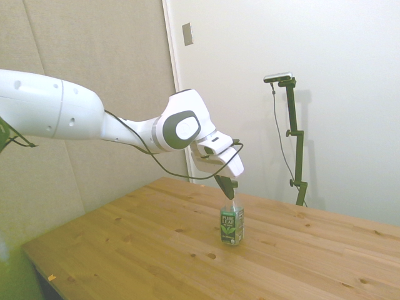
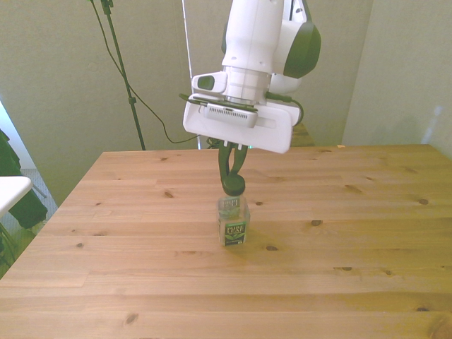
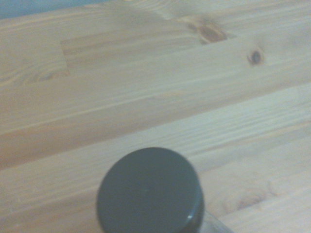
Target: Knock down the bottle
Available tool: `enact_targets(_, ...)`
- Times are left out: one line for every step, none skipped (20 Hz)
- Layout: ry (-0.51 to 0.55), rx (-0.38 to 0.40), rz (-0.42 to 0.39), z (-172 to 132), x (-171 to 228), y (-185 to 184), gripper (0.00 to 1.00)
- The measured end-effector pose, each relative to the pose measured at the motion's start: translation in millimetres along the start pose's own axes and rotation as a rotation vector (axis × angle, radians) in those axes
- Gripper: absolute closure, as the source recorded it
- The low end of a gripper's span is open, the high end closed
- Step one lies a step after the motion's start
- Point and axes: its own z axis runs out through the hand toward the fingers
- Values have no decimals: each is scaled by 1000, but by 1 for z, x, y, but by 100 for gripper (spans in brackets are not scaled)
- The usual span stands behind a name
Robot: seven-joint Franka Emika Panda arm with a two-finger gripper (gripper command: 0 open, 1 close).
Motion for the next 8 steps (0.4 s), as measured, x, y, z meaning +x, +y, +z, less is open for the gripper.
enact_targets(3,2,1,5,0,-9,100)
enact_targets(5,5,3,9,-1,-17,100)
enact_targets(6,7,4,13,-1,-24,100)
enact_targets(6,9,4,17,-2,-29,100)
enact_targets(6,11,3,20,-3,-35,100)
enact_targets(4,14,3,23,-5,-39,100)
enact_targets(3,17,1,24,-6,-42,100)
enact_targets(3,20,0,25,-7,-45,100)
